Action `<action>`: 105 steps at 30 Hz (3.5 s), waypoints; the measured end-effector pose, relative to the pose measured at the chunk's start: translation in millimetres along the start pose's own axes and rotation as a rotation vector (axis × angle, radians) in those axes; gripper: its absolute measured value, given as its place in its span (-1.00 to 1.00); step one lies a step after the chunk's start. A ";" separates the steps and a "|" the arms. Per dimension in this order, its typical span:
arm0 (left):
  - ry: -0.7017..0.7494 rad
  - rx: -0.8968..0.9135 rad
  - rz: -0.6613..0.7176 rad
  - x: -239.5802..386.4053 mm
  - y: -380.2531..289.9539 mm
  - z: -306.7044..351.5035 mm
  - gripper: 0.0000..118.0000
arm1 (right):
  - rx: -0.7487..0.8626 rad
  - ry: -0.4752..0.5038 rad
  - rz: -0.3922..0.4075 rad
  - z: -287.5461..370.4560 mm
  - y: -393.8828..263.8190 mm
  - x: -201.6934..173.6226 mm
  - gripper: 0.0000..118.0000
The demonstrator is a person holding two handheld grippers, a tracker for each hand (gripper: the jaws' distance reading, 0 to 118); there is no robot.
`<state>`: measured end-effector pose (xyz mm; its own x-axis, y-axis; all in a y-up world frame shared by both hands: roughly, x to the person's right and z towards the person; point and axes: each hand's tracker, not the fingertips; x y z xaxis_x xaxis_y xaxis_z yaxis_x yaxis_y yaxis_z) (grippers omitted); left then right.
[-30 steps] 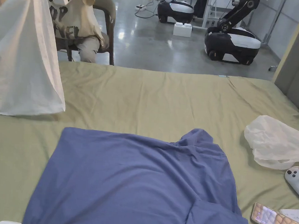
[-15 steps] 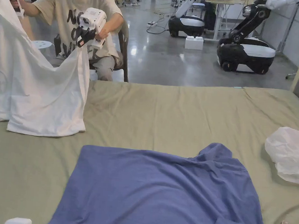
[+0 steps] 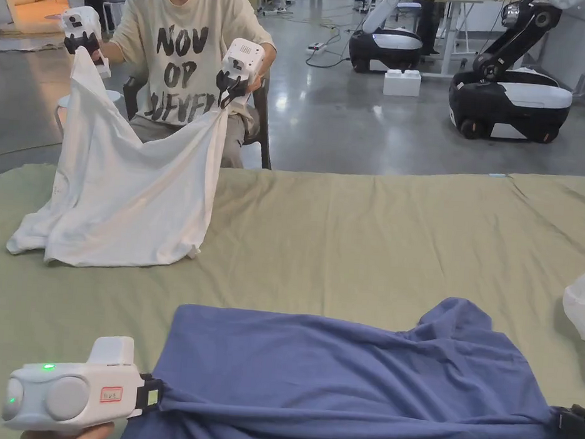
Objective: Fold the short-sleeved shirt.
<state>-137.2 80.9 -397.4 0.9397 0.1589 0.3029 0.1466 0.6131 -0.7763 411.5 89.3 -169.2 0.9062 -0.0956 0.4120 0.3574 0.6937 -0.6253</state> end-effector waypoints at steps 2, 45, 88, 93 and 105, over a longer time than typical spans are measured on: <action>0.003 -0.011 -0.002 1.3 7.5 -14.0 -1.00 | -0.008 -0.011 0.006 -10.9 4.0 -0.5 -0.90; 0.058 0.616 -0.087 63.0 -135.6 220.7 -1.00 | 0.437 0.131 0.040 190.8 -107.0 -52.5 -1.00; 0.145 0.043 -0.096 17.6 -85.0 -31.9 -0.99 | 0.067 -0.069 -0.300 -2.5 -126.8 26.6 -0.65; 0.144 0.035 -0.092 16.0 -83.2 -28.5 -1.00 | 0.019 -0.061 -0.238 -5.3 -117.2 21.3 -0.88; 0.084 0.107 0.015 -11.9 -104.7 79.5 -1.00 | 0.049 -0.180 -0.074 70.5 -112.0 13.3 -0.88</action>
<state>-188.3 76.4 -275.7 0.9647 0.1059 0.2411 0.1030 0.6908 -0.7157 367.6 60.7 -47.0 0.8212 -0.0221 0.5702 0.4067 0.7235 -0.5578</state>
